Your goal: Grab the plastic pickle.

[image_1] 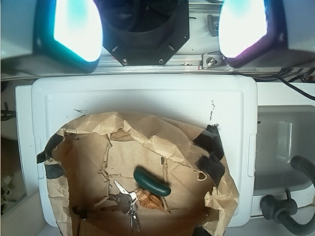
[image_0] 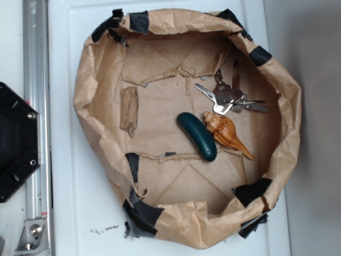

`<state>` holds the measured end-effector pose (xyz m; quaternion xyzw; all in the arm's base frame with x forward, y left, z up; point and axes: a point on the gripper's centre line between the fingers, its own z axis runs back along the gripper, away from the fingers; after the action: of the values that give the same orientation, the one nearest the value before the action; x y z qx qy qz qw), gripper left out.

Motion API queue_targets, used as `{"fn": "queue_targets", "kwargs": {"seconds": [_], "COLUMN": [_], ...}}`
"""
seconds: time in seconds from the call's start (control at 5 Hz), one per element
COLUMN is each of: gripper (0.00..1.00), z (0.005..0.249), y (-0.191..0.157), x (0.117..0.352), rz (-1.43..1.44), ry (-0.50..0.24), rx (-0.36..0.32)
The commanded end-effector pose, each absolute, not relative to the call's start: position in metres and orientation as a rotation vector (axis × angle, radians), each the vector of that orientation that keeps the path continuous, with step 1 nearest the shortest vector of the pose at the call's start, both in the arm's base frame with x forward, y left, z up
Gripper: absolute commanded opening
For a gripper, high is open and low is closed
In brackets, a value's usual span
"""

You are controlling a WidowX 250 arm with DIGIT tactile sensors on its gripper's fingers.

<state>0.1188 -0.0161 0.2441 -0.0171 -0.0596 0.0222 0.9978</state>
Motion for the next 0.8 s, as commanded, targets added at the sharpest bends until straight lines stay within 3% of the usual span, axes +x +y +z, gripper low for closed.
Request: {"fn": "queue_targets", "kwargs": {"seconds": [0.0,0.4,0.6], "gripper": [1.0,1.0,1.0], "z": [0.244,0.209,0.172], "y": [-0.016,0.007,0.023], "x": [0.119,0.217,0.247], "rz": [0.044,-0.285,-0.425], "ry": [-0.119,-0.157,-0.11], "rx": [-0.034,0.02,0.02]}}
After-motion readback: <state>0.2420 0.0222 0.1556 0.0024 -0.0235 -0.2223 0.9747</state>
